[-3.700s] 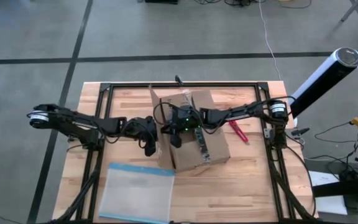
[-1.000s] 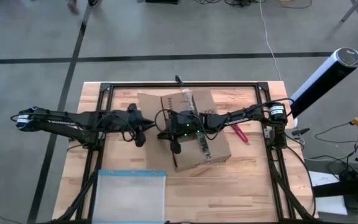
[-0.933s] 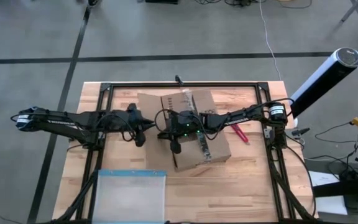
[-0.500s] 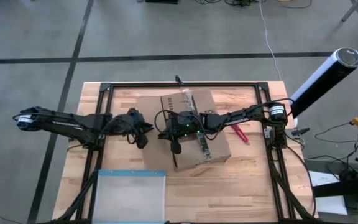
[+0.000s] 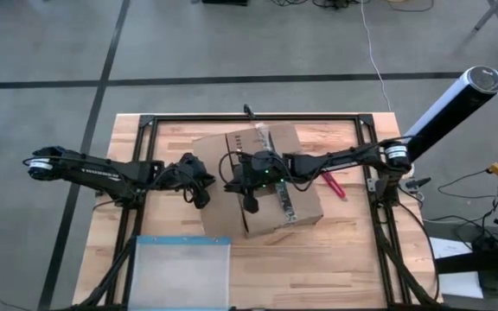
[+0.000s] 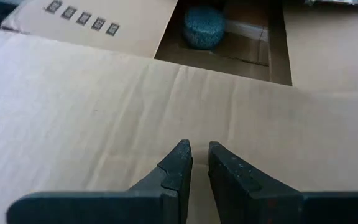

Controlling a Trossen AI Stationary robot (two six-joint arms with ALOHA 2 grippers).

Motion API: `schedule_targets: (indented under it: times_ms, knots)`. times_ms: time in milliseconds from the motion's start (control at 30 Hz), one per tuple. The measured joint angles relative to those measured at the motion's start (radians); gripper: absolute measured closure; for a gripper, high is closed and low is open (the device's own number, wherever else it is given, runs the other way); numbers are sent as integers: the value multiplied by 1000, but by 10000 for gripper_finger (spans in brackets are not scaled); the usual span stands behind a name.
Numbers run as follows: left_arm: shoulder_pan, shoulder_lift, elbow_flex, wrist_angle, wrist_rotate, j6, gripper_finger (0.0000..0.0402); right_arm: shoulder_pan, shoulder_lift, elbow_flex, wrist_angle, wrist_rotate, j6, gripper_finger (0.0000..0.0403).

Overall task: Unpack boxes
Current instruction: Break down the box using the red cutter

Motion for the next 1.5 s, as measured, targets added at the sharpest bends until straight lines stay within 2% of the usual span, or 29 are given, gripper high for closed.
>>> schedule_targets:
  times_ms: [200,400,500,767,1033,1300,1500]
  knots:
    - [0,0,0,17,1,33,359,55,-73,-20,-52,-1,-42,383]
    - [-1,0,-2,19,3,61,359,92,-156,-107,-8,-2,-54,400]
    - [-6,-3,-6,20,7,67,359,89,-218,-177,2,6,-37,400]
    - [-20,-46,-26,27,30,105,359,89,-437,-436,137,107,20,402]
    - [-25,-167,-120,103,33,121,359,89,-624,-554,199,130,21,400]
    - [-26,-321,-198,121,32,116,359,89,-646,-597,197,135,-22,400]
    - [-26,-427,-256,120,37,134,359,88,-680,-648,212,190,-15,400]
